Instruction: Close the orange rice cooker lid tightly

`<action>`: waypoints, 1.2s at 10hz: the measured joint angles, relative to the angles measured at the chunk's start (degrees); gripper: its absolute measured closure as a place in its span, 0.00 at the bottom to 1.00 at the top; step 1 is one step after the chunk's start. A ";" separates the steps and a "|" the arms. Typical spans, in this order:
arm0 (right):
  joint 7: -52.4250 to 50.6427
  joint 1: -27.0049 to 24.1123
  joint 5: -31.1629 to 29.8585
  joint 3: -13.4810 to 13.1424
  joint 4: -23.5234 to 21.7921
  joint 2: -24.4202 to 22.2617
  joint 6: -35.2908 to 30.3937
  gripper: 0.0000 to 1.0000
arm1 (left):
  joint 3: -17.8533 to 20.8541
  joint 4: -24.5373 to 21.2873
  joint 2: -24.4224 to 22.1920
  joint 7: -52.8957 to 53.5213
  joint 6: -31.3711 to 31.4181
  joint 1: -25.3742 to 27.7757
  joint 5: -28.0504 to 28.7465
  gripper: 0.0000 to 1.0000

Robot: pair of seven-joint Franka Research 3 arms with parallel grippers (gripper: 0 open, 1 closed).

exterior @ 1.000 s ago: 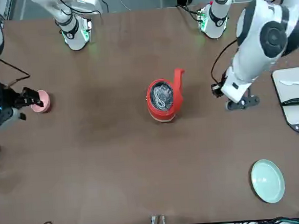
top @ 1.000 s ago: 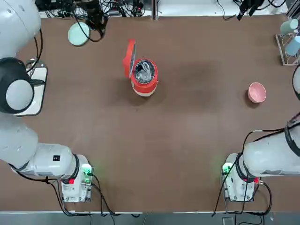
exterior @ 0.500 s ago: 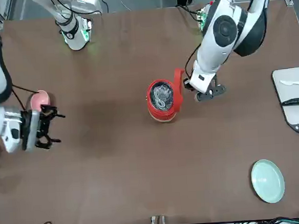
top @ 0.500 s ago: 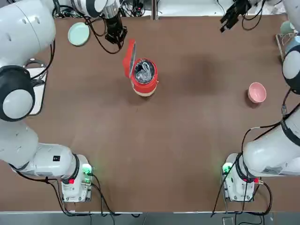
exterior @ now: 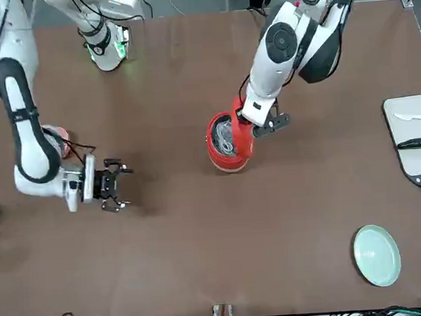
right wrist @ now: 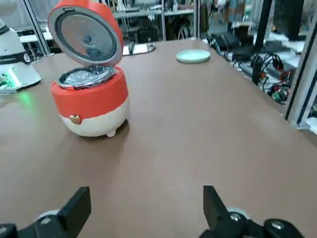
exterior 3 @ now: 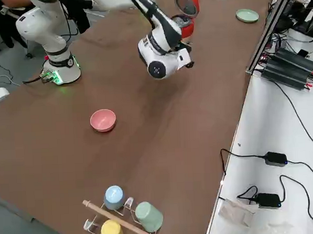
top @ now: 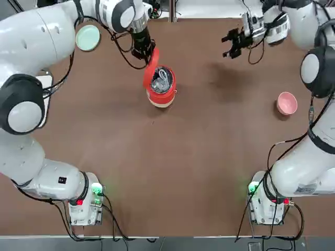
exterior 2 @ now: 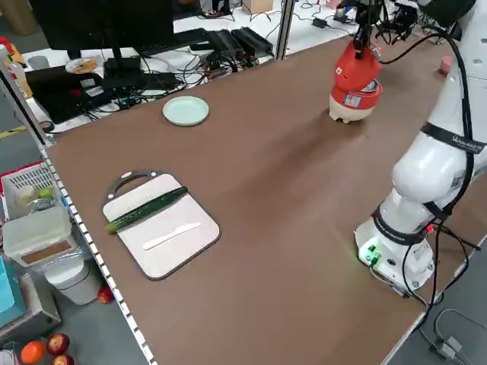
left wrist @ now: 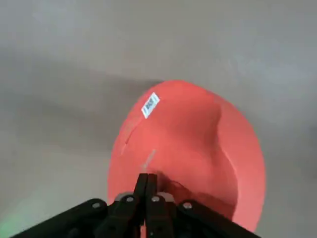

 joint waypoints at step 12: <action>-23.48 8.83 35.15 15.53 -16.05 8.54 -1.31 0.22 | -0.22 0.09 9.70 -20.90 8.56 -7.27 16.02 0.99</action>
